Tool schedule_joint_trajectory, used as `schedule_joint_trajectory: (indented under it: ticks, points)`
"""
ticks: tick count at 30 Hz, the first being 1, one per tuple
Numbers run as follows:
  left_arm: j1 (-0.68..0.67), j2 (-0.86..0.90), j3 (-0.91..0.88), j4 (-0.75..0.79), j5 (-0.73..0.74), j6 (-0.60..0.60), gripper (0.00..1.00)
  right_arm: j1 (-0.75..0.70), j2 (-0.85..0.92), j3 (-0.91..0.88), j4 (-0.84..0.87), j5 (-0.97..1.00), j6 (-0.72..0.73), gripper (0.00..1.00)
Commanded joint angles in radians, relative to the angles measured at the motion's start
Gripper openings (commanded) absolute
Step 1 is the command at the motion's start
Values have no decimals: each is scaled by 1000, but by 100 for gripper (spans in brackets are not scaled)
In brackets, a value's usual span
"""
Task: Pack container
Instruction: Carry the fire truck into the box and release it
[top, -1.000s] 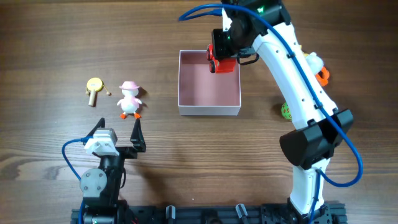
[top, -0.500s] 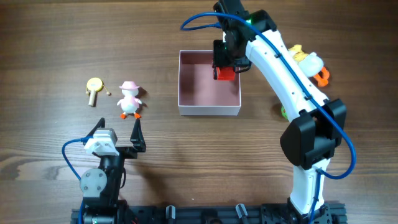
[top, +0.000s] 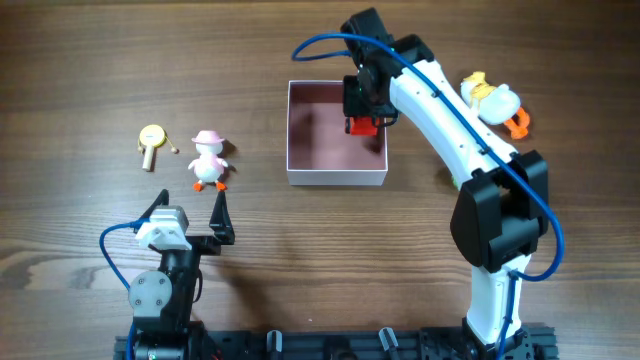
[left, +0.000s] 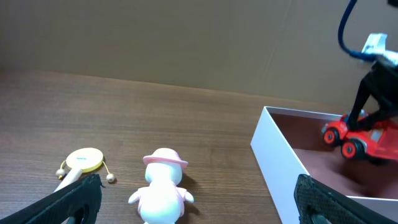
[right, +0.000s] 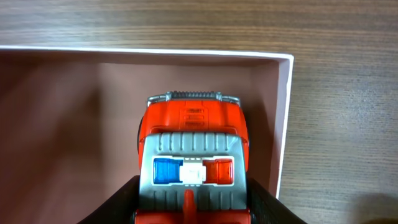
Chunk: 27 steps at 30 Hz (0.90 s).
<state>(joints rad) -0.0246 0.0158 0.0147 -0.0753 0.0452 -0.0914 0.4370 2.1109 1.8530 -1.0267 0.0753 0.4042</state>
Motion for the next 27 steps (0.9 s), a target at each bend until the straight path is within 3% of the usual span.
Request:
schedule_joint_trajectory:
  ticks: [1,27]
  points:
    - [8,-2,-9,0,-10,8,100,-2,-18,-10,33,41,14,44]
    - [8,-2,-9,0,-10,8,100,-2,113,-10,63,90,-38,50]
